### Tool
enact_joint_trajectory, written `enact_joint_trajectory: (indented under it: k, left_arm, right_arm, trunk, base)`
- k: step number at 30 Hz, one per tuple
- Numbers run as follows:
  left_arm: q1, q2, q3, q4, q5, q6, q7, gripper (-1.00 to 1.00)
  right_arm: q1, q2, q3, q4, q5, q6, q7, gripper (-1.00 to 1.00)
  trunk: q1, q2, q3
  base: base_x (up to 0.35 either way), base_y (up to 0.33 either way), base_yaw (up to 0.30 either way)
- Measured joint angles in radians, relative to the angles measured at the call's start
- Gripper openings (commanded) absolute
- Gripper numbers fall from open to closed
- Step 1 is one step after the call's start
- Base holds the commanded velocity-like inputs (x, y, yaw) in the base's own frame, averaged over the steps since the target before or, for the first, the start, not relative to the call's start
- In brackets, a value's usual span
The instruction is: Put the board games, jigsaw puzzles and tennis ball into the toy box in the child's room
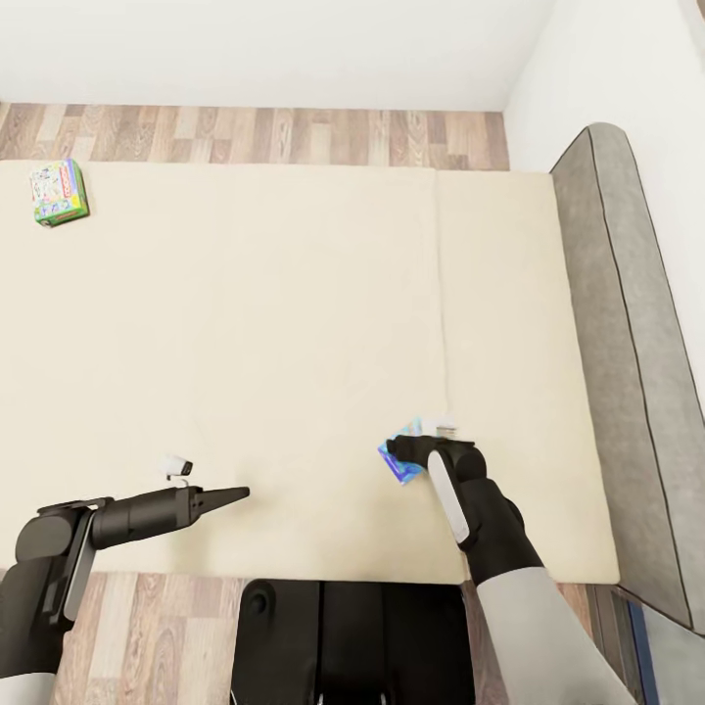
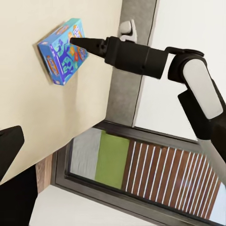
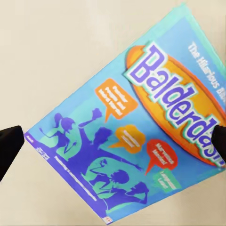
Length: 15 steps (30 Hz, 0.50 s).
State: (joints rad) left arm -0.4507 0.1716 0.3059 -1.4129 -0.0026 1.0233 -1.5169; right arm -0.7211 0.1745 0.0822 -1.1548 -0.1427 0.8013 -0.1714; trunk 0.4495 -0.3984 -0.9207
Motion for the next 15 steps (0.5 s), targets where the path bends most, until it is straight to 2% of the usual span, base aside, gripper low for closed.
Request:
enact_joint_trajectory:
  k: [9,15]
  left_arm:
    - [0.0,0.0,-0.016,0.002,0.0,-0.001,0.0,1.0]
    - [0.0,0.0,-0.018,0.002,0.0,0.0,0.0,1.0]
  right_arm:
    - [-0.072,0.0,-0.002,-0.031,0.001,0.091,-0.003,1.0]
    - [-0.105,0.0,-0.002,-0.043,0.001,0.119,-0.004,1.0]
  trunk:
    - [0.0,0.0,-0.005]
    - [0.0,0.0,-0.005]
  base:
    - [0.0,0.0,0.013]
    - [0.0,0.0,0.001]
